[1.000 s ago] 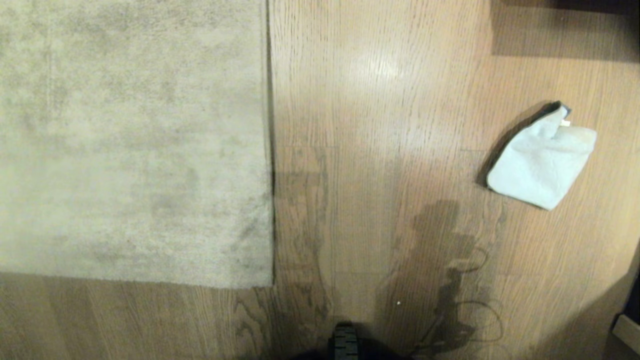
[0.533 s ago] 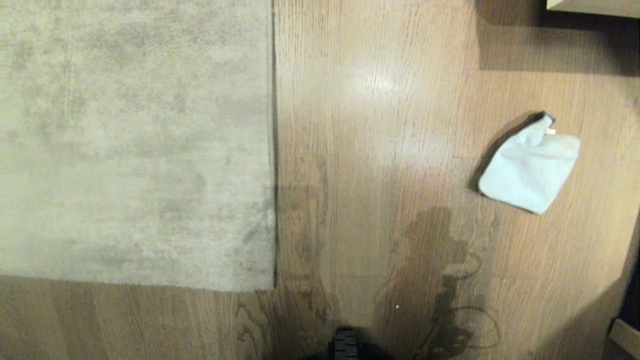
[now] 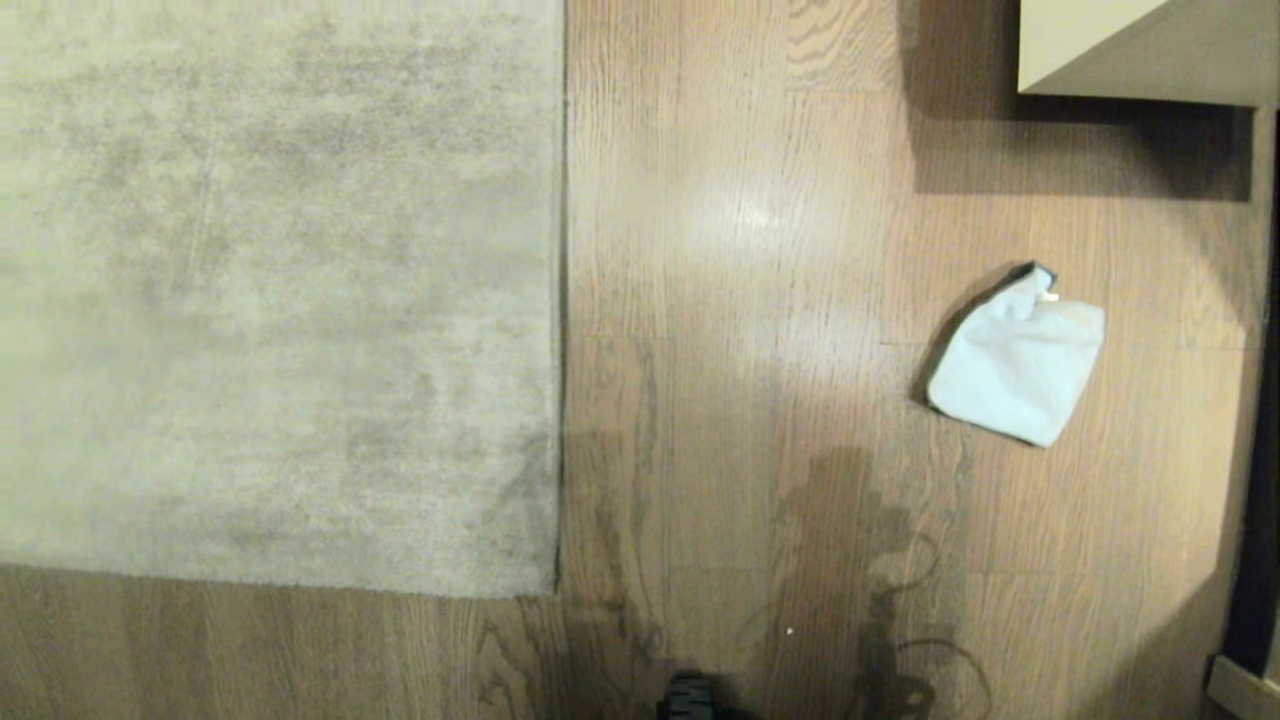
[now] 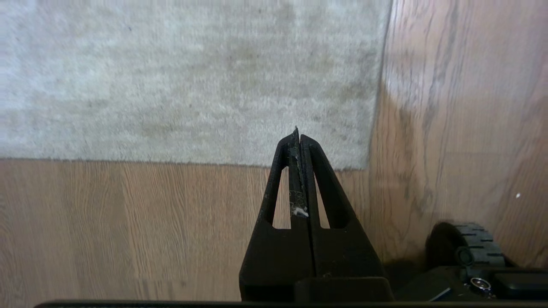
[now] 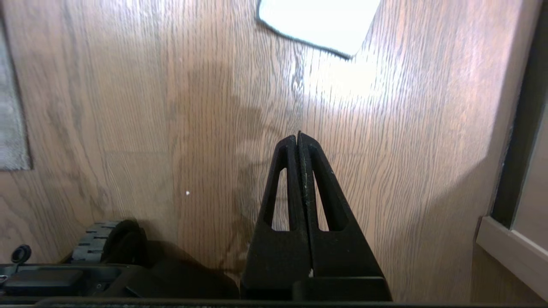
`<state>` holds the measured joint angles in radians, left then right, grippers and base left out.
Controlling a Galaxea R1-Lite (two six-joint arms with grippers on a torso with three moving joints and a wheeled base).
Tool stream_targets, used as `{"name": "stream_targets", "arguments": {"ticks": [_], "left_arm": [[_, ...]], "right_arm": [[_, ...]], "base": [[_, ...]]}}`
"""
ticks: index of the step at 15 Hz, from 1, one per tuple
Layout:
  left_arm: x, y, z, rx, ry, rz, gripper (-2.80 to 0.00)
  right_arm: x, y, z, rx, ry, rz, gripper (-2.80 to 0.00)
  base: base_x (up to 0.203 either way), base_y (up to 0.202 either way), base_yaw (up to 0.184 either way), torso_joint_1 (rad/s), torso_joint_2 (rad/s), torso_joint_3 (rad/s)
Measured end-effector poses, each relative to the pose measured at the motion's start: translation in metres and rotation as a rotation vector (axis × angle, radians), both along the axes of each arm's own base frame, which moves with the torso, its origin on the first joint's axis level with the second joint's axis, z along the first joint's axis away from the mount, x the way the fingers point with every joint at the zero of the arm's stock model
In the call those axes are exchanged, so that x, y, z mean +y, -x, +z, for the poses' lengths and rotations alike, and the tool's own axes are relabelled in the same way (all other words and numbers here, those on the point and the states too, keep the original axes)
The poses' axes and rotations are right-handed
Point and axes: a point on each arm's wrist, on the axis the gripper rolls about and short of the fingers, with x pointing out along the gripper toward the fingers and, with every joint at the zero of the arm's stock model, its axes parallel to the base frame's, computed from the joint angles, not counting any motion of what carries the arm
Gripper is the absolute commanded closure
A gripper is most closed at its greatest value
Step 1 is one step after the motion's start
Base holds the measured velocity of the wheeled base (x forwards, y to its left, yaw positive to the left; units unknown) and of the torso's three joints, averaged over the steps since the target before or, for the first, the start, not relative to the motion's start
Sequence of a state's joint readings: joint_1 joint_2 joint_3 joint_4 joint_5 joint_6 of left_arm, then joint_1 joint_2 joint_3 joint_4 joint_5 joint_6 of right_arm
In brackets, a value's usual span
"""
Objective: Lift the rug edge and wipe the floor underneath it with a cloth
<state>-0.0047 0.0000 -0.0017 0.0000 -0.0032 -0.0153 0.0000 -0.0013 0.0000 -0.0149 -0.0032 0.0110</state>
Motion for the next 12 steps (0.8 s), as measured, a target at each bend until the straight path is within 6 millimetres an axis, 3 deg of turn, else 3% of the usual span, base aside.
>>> {"name": "stream_targets", "arguments": {"ticks": [12], "left_arm": [[0.0, 0.0, 0.0001, -0.001, 0.001, 0.0, 0.0]], "right_arm": [[0.0, 0.0, 0.0, 0.0, 0.001, 0.0, 0.0]], "base": [[0.0, 0.0, 0.0, 0.003, 0.0, 0.203]]}}
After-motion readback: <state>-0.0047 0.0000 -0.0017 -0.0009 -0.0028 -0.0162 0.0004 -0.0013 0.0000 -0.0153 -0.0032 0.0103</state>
